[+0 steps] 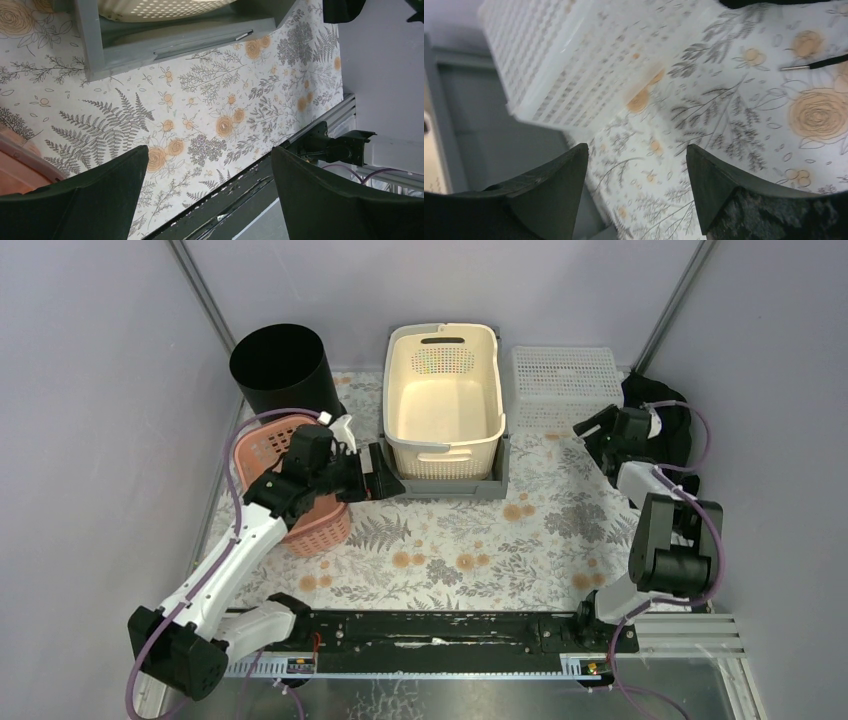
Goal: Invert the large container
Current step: Turn the container upside down at the center of the board, then pick up the container from the container.
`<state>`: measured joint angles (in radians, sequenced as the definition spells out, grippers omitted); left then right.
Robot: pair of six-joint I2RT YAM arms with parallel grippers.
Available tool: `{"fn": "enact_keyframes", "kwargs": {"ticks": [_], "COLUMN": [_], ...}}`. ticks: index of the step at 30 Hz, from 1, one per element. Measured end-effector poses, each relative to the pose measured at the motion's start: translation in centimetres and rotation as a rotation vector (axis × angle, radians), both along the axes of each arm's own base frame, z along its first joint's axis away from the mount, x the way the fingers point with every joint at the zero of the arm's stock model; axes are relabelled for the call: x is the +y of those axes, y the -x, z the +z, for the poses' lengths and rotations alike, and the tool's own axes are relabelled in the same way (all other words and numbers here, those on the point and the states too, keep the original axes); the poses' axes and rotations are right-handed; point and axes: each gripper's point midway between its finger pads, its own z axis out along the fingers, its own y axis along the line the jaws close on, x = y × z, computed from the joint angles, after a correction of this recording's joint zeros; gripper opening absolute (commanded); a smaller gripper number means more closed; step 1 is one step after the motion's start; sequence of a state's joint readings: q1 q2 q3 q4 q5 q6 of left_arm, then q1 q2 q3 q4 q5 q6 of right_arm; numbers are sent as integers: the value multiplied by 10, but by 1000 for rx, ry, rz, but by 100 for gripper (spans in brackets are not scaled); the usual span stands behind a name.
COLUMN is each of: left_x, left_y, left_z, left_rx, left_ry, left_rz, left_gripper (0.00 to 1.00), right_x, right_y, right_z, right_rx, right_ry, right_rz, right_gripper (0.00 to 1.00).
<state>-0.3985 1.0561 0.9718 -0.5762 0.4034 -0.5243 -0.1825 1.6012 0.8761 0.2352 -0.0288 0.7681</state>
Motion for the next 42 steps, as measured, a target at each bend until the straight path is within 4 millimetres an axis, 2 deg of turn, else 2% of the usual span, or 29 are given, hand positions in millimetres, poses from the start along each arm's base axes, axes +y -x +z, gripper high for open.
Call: {"fn": "enact_keyframes", "kwargs": {"ticks": [5,10,12,13,14,16,19,24,28,31,38,42], "left_x": [-2,1,4,6,8,11,15,24,30,37,52,52], "left_y": [-7,-19,-23,-24,-25,-26,-27,-28,-29,-30,-32,-32], "left_z": [5,19,21,22,21,20,22,26,22,18,16,6], "left_rx": [-7,-51,-64,-69,-70,-69,-82,-104,-91,-79,-77,-49], "left_ry": [-6,-20,-31,-39,-44,-53,-63,-71,-85,-100,-100,-104], "left_rz": [1,39,62,74,83,99,126,175,209,238,297,300], "left_gripper": [100,100,100,100,100,100,100,100,100,100,100,100], "right_x": [39,118,152,178,184,209,232,258,273,272,234,207], "right_y": [5,-2,2,8,10,21,35,63,80,85,98,86], "right_z": [38,104,130,147,150,159,162,145,134,135,146,154], "right_rx": [-22,-109,-154,-185,-193,-189,-177,-100,-53,-65,-65,-72], "right_ry": [46,122,133,136,136,147,162,190,247,282,356,333], "right_rz": [168,438,551,641,662,758,849,958,993,973,835,740], "right_gripper": [79,80,80,80,80,80,78,74,74,74,79,79]}}
